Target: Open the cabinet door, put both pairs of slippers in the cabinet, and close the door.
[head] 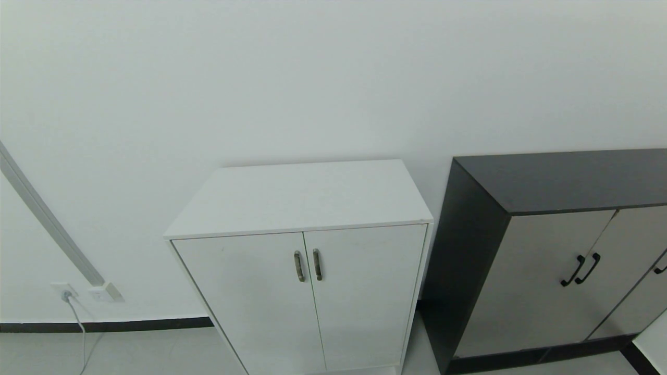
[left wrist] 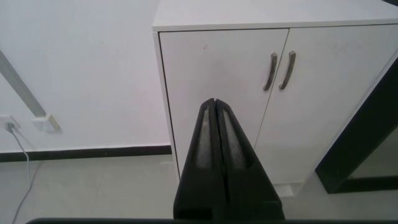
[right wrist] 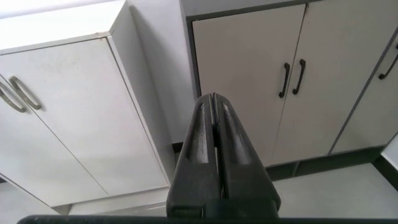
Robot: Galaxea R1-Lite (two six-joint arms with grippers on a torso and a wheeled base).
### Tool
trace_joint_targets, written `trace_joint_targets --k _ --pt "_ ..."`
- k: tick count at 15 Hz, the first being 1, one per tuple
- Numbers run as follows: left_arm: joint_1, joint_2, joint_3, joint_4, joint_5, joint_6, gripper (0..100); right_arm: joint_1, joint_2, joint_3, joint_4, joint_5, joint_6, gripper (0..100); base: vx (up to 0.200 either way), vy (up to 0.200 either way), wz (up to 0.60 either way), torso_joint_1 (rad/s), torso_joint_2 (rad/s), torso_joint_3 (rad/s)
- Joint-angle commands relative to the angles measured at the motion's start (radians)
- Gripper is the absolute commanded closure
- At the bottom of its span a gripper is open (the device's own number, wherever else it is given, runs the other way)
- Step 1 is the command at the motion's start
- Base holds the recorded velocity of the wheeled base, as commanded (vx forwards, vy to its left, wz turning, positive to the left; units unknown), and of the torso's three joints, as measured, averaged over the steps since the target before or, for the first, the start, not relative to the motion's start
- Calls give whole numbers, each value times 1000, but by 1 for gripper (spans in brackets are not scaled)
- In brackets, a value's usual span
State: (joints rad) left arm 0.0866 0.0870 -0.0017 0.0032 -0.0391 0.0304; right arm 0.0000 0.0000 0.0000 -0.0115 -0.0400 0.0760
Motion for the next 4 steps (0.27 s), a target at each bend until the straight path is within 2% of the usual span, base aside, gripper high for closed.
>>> trace_joint_targets --k 1,4 --pt "-1 0 0 0 -1 0 100 -2 0 0 -1 2 -1 100 0 0 0 0 0 0" --pt "-1 0 0 0 -1 0 100 -2 0 0 1 3 -4 100 0 0 0 0 0 0"
